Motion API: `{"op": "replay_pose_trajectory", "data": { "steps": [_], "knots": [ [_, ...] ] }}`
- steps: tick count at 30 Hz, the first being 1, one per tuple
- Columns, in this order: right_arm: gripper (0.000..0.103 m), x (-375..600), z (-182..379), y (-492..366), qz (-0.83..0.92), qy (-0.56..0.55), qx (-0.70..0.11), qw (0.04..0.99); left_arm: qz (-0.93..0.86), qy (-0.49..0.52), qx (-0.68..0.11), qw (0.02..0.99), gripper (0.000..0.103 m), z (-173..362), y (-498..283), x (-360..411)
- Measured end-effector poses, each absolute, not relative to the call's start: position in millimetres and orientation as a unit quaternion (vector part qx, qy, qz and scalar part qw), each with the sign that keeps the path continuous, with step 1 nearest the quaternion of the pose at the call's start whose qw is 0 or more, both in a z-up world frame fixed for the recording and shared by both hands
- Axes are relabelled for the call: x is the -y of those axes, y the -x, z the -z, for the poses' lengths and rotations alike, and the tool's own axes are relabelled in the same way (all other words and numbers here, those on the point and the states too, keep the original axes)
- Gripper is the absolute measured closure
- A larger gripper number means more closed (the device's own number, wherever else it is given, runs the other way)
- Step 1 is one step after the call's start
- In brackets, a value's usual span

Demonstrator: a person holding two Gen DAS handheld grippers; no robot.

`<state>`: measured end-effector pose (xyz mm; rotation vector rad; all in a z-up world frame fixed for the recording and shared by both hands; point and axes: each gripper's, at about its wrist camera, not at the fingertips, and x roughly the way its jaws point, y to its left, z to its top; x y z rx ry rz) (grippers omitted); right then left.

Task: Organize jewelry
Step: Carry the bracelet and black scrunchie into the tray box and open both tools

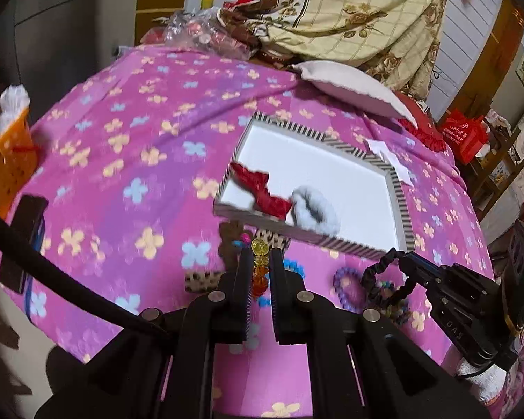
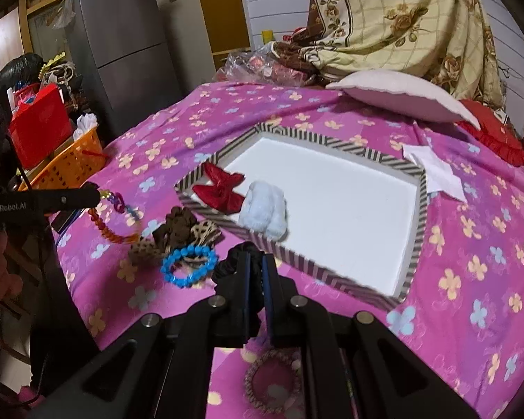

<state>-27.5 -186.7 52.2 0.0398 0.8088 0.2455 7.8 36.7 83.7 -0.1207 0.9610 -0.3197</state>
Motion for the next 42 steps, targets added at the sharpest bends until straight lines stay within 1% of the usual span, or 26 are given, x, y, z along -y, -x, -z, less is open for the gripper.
{"op": "replay_pose_trajectory", "data": {
  "steps": [9,16,31,42],
  "knots": [
    [0.096,204.9,-57.5,-6.5,-0.090,-0.025,-0.391,0.916,0.133,0.023,-0.444,0.886,0.073,-91.7,-54.1,-5.3],
    [0.096,216.4,-46.1,-34.6,-0.077,-0.033,-0.407,0.910,0.108,-0.003,-0.444,0.890,0.073,-84.1,-95.0,13.2],
    [0.096,229.1,-6.6,-83.0,-0.069,-0.052,-0.451,0.888,0.095,-0.033,-0.463,0.880,0.073,-51.8,-156.7,48.5],
    [0.096,243.5,30.6,-107.4,-0.046,-0.075,-0.486,0.869,0.052,-0.033,-0.508,0.859,0.073,0.3,-201.3,40.4]
  ]
}}
